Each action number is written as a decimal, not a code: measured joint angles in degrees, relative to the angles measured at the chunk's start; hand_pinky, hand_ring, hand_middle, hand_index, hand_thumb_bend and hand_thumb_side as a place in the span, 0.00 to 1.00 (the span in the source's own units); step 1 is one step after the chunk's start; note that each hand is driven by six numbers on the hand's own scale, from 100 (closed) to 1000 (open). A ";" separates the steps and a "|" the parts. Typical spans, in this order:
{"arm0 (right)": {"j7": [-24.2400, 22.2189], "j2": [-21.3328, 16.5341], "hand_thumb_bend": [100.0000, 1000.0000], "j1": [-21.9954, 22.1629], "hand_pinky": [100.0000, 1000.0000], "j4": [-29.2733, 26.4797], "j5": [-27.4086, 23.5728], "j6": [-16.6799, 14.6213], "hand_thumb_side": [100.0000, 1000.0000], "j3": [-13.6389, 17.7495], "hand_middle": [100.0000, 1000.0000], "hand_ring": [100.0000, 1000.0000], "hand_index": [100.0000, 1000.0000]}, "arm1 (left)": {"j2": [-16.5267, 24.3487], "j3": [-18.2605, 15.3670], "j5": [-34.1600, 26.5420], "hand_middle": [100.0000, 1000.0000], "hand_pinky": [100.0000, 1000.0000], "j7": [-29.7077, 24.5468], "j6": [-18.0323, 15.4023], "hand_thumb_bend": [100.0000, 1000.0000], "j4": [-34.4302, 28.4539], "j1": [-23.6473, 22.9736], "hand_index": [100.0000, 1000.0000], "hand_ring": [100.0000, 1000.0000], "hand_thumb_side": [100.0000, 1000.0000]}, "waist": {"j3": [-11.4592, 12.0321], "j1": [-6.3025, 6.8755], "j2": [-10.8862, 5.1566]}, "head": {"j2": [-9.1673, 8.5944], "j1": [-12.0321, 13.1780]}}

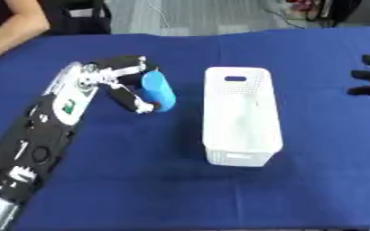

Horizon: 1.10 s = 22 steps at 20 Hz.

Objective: Pick up objects on the table and place them in the box.

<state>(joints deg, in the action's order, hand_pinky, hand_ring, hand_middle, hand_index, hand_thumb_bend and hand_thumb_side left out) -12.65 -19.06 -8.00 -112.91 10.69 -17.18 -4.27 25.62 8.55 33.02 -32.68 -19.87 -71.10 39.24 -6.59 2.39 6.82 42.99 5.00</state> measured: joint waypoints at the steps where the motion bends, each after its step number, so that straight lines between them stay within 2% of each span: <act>1: 0.00 0.00 0.53 0.00 0.69 0.00 0.00 0.00 1.00 0.00 0.91 0.84 1.00 | -0.20 -0.23 -0.52 0.14 0.00 0.05 0.29 0.00 -0.76 -0.09 0.09 0.00 0.23 | 0.01 0.00 0.00 | -0.10 0.00; 10: -0.13 0.00 0.53 0.00 0.69 0.18 0.00 -0.12 1.00 -0.01 0.91 0.84 1.00 | -1.38 0.18 -2.69 0.15 0.00 -1.00 1.59 0.00 -6.75 1.62 0.09 0.00 0.23 | 0.02 -0.01 0.01 | -0.15 0.00; 13: -0.23 0.00 0.53 0.00 0.69 0.28 0.00 -0.21 1.00 -0.03 0.91 0.84 1.00 | -2.66 1.33 -2.39 0.15 0.00 -1.80 1.22 0.00 -6.70 3.75 0.09 0.00 0.23 | -0.02 -0.01 0.01 | -0.15 0.04; 14: -0.24 0.00 0.53 0.00 0.69 0.29 0.00 -0.21 1.00 -0.05 0.91 0.84 1.00 | -3.14 1.72 -2.08 0.14 0.00 -2.03 1.00 0.00 -6.64 4.74 0.09 0.00 0.26 | -0.05 -0.01 0.00 | -0.15 0.05; 15: -0.26 0.00 0.52 0.00 0.69 0.29 -0.01 -0.21 1.00 -0.12 0.91 0.84 1.00 | -3.61 2.10 -1.75 0.14 0.00 -2.27 0.75 0.00 -6.47 5.63 0.09 0.00 0.23 | -0.13 0.00 0.00 | -0.15 0.07; 22: -0.56 0.01 0.52 -0.02 0.69 0.34 -0.39 -0.20 1.00 -0.43 0.91 0.84 1.00 | -7.50 4.51 0.89 0.15 0.00 -3.41 -1.32 0.00 -3.94 10.00 0.10 0.00 0.23 | -0.78 0.29 -0.17 | -0.16 0.42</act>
<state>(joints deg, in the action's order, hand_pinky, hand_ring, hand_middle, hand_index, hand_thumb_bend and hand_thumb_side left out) -13.21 -19.05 -8.02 -112.57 10.30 -17.39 -4.70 18.12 13.06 33.91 -36.09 -21.19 -75.04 49.24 -7.37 2.67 6.65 42.84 5.42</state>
